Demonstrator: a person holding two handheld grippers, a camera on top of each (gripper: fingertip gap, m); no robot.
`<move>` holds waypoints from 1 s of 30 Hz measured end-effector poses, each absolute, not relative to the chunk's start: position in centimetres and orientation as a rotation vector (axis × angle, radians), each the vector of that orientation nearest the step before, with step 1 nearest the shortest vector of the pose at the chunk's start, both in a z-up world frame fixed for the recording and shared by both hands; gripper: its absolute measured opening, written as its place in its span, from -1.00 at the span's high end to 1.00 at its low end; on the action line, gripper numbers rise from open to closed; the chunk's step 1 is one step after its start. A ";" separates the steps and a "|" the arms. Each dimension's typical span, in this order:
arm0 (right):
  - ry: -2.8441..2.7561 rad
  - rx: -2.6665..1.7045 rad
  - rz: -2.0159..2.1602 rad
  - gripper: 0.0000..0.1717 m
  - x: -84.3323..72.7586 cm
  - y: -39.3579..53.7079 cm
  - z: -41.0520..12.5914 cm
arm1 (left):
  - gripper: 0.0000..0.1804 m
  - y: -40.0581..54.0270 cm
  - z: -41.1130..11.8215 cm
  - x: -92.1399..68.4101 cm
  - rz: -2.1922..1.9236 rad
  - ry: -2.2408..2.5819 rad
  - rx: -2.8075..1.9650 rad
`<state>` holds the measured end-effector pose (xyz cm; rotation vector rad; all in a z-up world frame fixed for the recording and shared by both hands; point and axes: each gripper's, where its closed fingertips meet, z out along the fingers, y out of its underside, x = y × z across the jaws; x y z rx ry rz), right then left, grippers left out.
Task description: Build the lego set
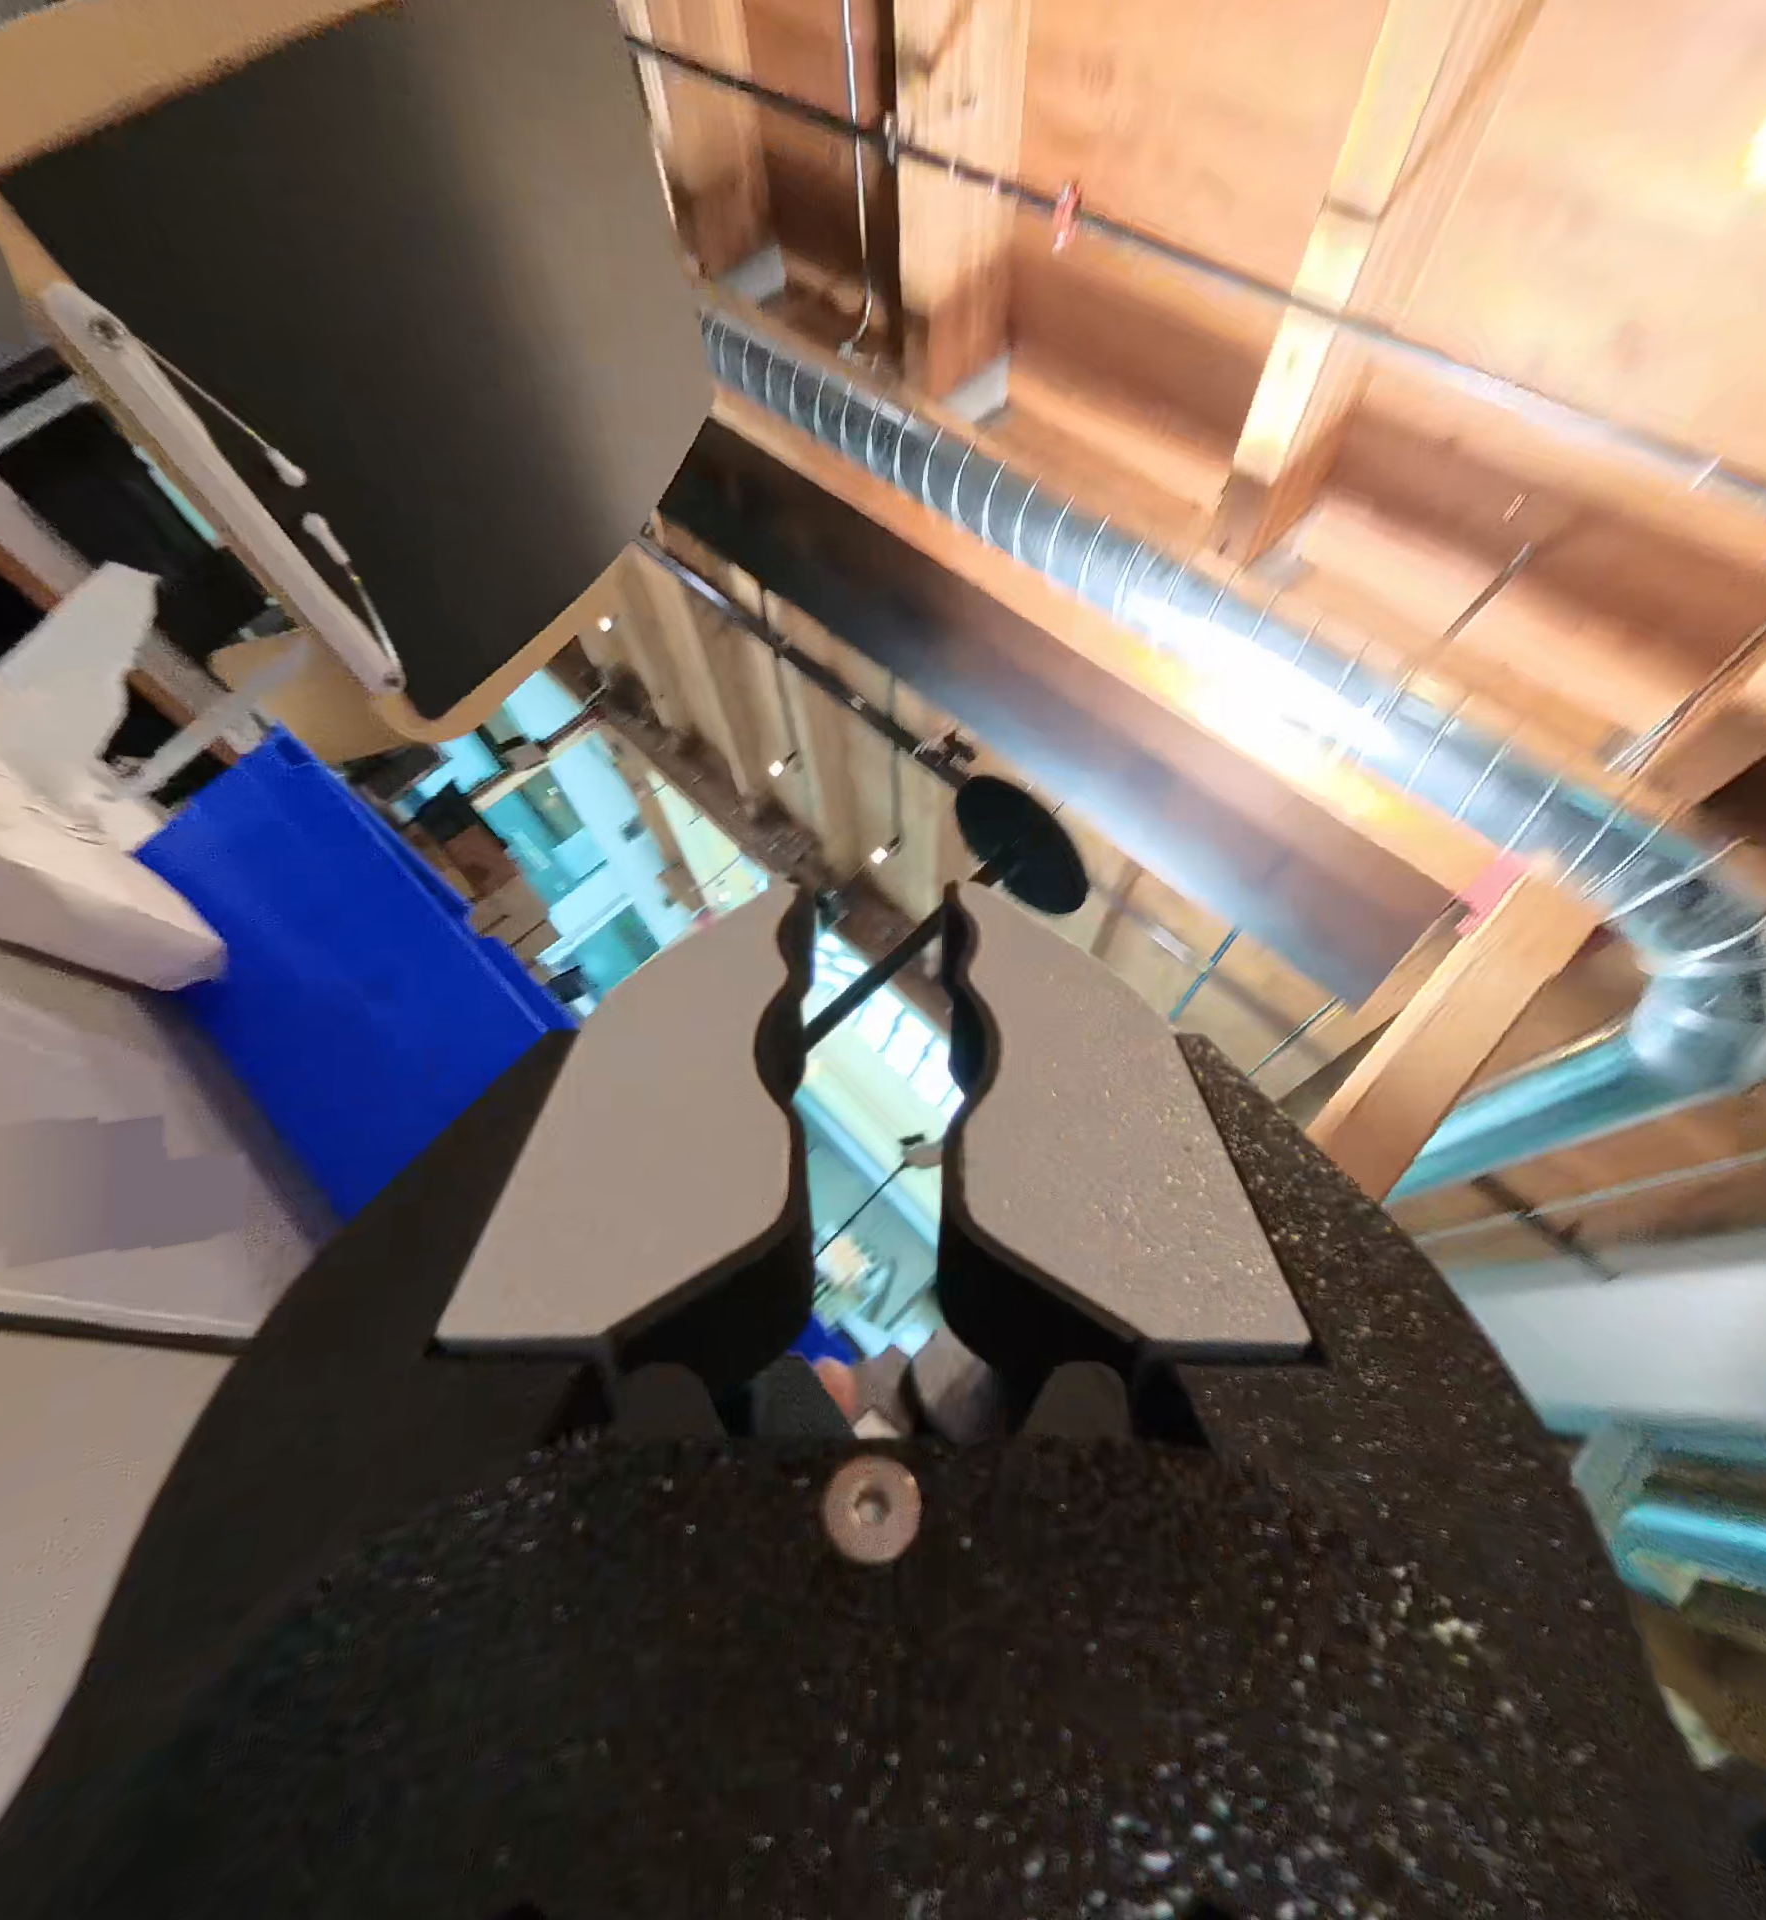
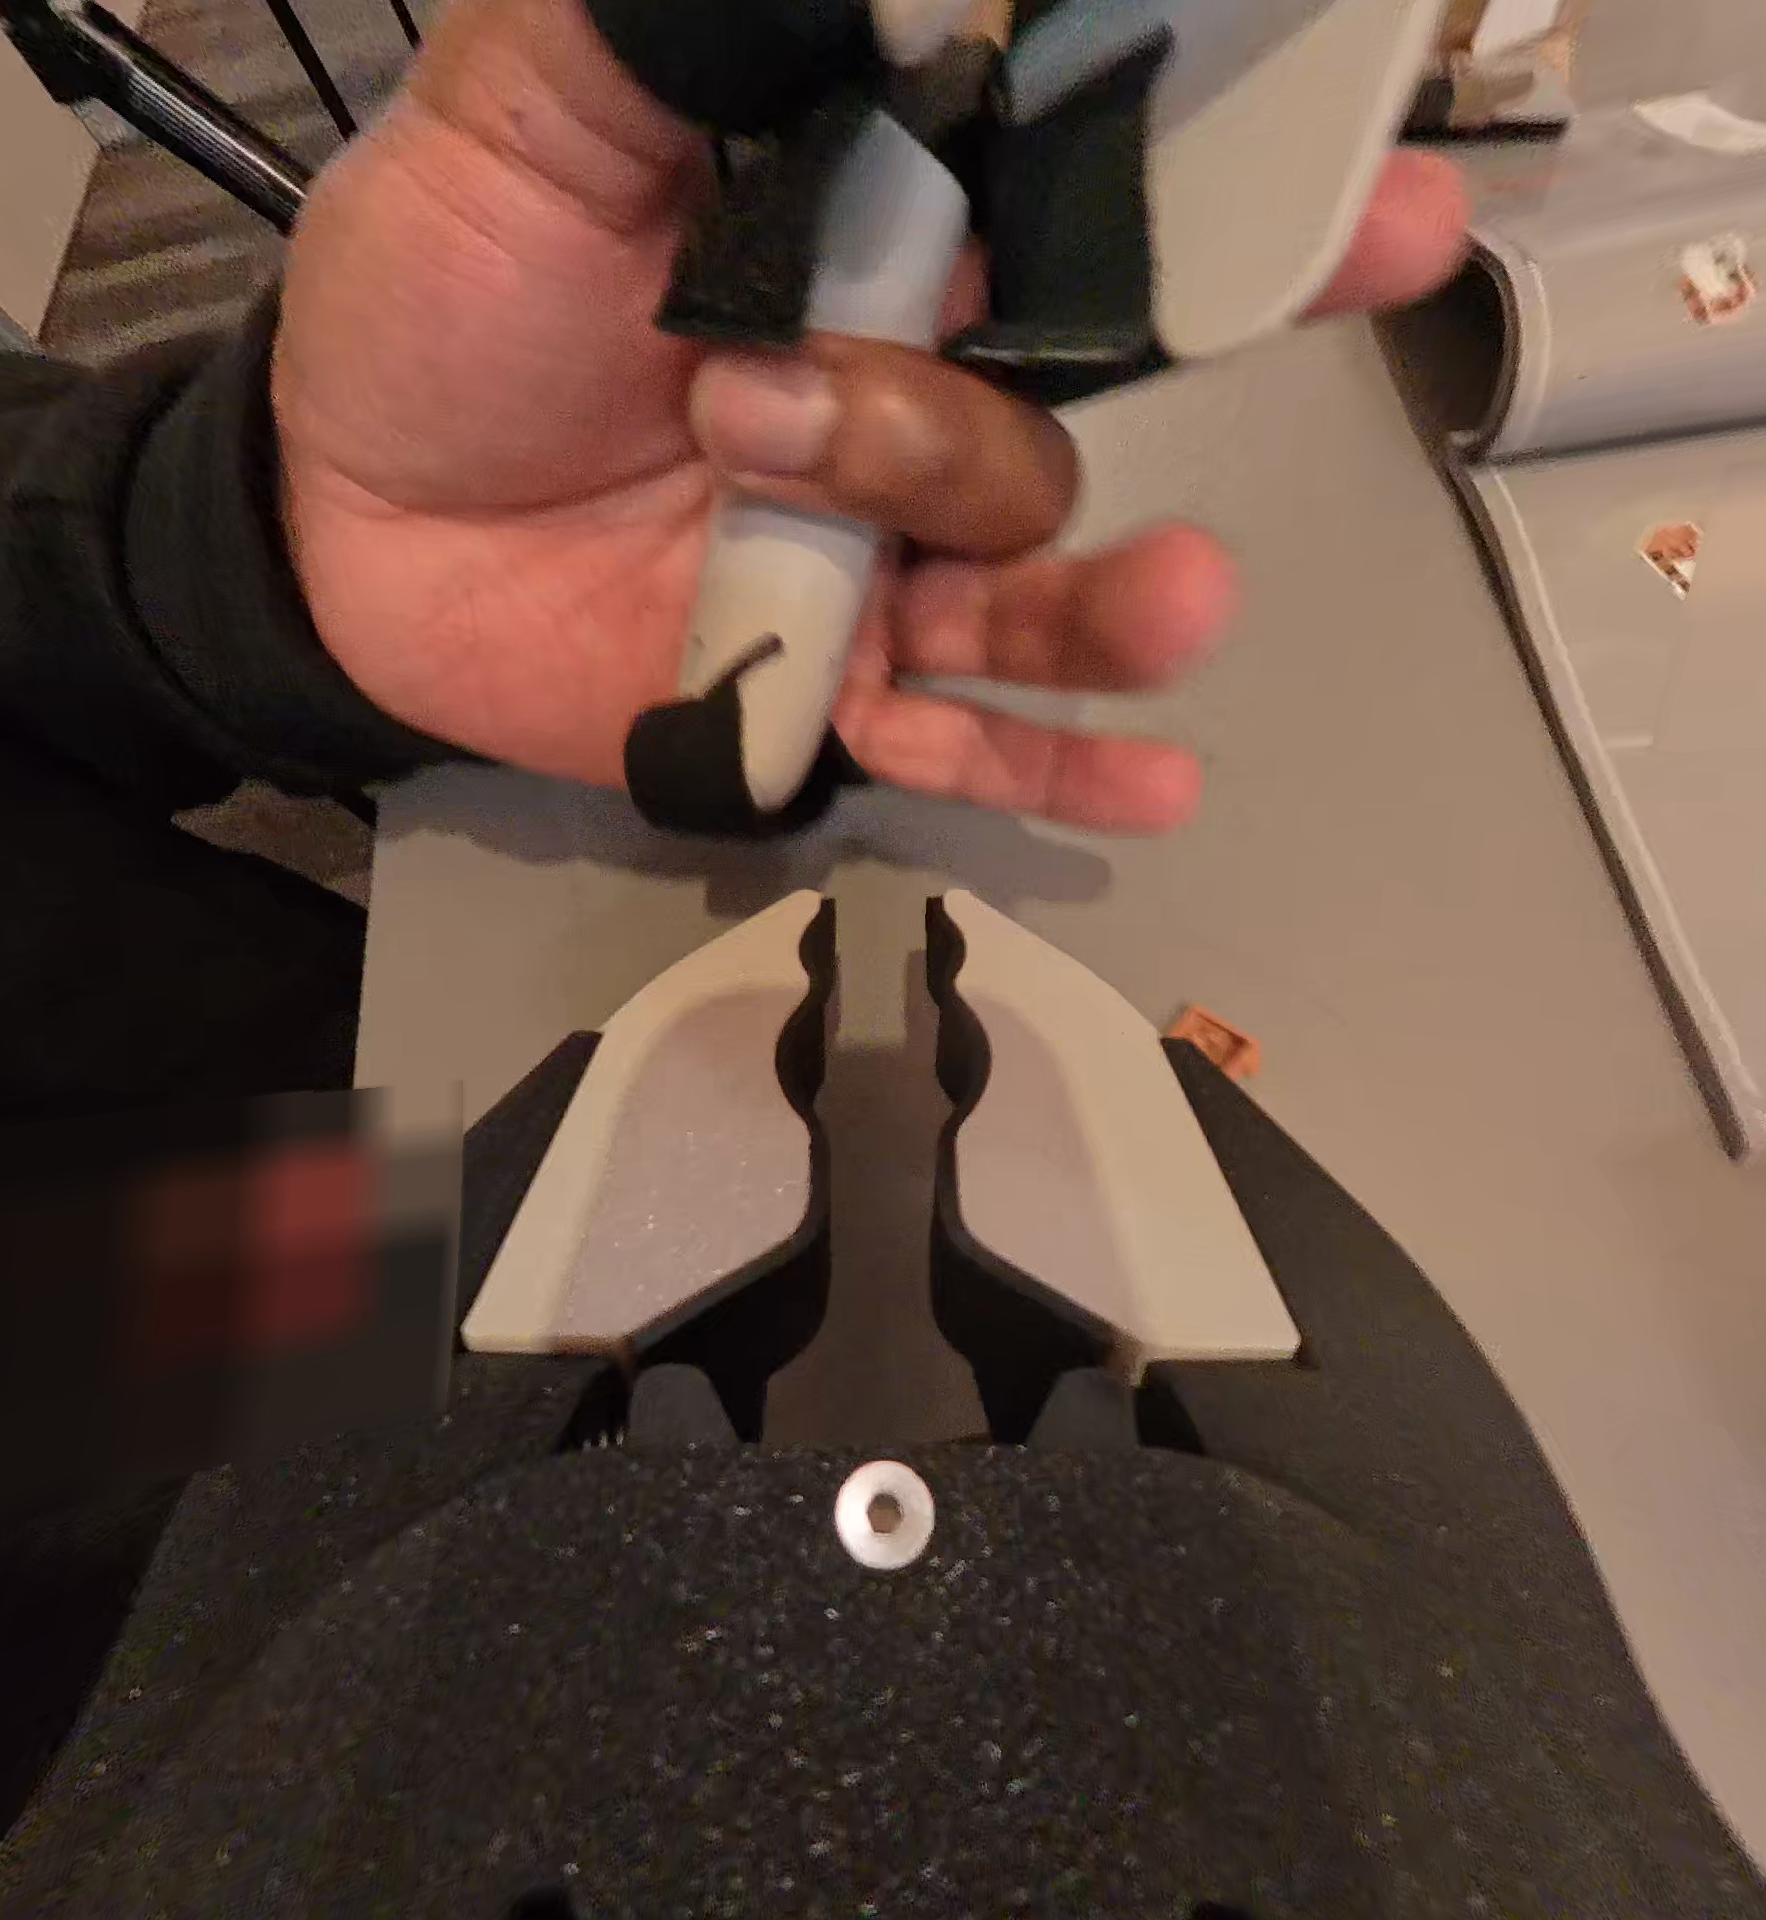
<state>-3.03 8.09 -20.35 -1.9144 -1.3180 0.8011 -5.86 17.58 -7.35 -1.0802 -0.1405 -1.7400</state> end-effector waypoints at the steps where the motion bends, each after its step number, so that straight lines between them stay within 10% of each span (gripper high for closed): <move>1: -1.309 -1.880 0.813 0.81 -3.6 7.7 -20.3 | 0.78 17.4 -7.2 -5.6 -1.776 -0.171 -1.046; 19: -1.332 -1.611 1.153 0.47 -2.9 4.4 -17.9 | 0.69 15.1 -6.3 -3.8 -1.791 -0.161 -1.009; 30: -1.376 -1.683 1.195 0.62 -4.2 2.7 -19.3 | 0.33 15.6 -8.2 -3.0 -1.787 -0.227 -1.145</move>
